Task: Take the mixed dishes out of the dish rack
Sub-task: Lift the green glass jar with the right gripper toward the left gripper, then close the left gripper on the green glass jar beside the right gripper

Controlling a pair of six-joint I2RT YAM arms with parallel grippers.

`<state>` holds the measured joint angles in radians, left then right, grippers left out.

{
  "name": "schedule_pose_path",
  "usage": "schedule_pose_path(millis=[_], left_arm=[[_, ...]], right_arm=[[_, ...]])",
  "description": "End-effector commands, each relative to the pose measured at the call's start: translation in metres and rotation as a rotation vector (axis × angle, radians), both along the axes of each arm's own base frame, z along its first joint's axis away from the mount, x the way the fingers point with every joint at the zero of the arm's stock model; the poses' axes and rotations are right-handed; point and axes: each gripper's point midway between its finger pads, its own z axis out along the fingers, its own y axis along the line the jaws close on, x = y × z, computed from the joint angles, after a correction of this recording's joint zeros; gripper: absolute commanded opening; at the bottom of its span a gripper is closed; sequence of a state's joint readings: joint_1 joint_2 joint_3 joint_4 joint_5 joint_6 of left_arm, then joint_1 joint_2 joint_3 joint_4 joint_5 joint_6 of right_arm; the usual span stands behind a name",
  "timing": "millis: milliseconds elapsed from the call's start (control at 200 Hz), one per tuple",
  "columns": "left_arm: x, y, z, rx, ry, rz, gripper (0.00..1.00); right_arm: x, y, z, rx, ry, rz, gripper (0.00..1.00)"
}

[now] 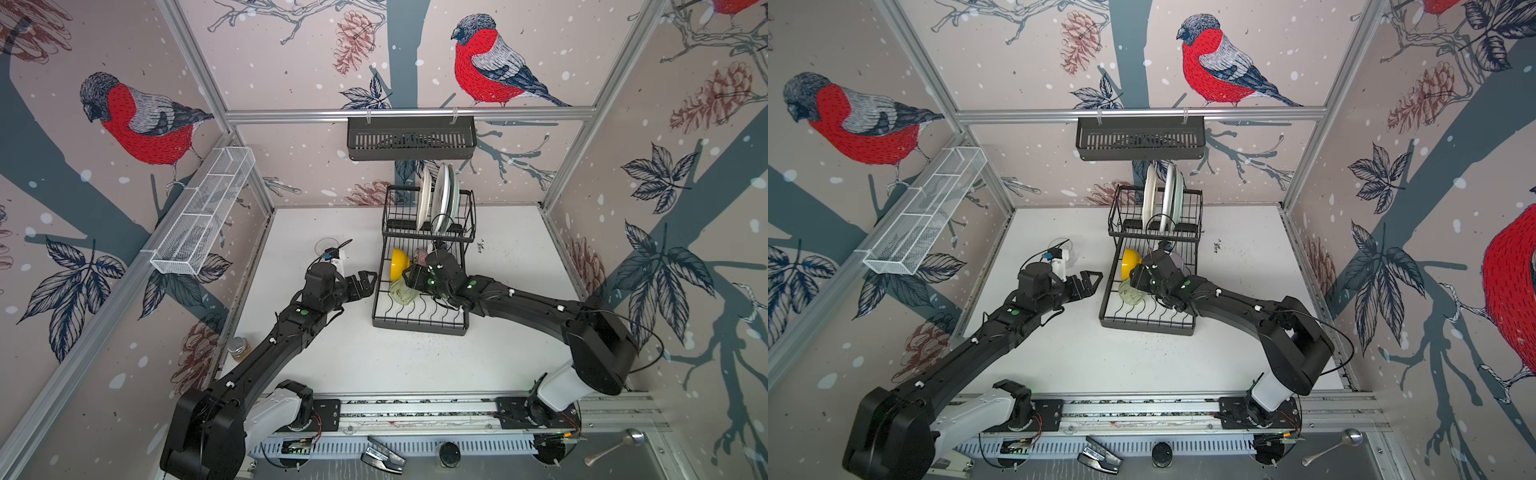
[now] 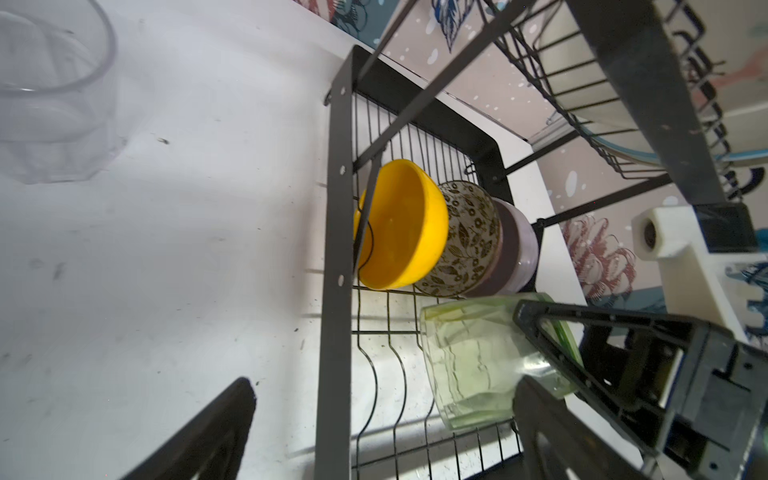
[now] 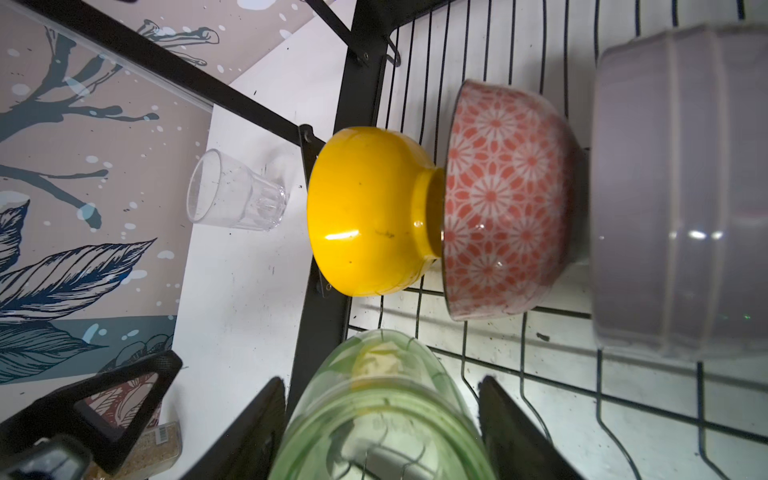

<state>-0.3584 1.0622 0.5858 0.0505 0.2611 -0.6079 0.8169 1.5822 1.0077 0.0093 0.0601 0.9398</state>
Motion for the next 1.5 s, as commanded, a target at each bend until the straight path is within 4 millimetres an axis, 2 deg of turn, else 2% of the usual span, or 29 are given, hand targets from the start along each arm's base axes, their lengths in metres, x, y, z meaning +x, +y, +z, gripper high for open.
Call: schedule_pose_path(millis=[0,135,390,560,625,730,1051,1296,1496], left_arm=[[-0.004,-0.016,0.014,-0.106,-0.034,-0.058,0.96],[-0.009,-0.021,0.017,-0.167,-0.030,-0.073,0.93],[-0.013,-0.032,0.034,-0.284,-0.046,-0.116,0.87],[-0.013,-0.036,0.034,-0.314,-0.036,-0.128,0.85],[-0.014,-0.039,0.035,-0.331,-0.040,-0.142,0.76],[-0.014,-0.043,0.036,-0.353,-0.039,-0.153,0.72],[-0.016,-0.052,0.039,-0.429,-0.022,-0.189,0.70],[-0.016,-0.057,0.054,-0.465,-0.048,-0.221,0.66],[-0.017,-0.062,0.056,-0.513,-0.031,-0.249,0.63]], right_arm=[[0.006,0.004,0.017,0.060,-0.043,-0.008,0.54],[0.011,0.003,0.023,0.075,-0.057,-0.018,0.54],[0.015,0.008,0.041,0.150,-0.073,-0.004,0.53],[0.015,0.011,0.049,0.186,-0.081,0.009,0.53],[0.014,0.011,0.049,0.201,-0.076,0.020,0.53],[0.014,0.011,0.051,0.219,-0.075,0.024,0.53],[0.014,0.011,0.062,0.249,-0.098,0.026,0.53],[0.013,0.012,0.066,0.263,-0.107,0.038,0.54],[0.012,0.016,0.073,0.297,-0.123,0.053,0.54]])
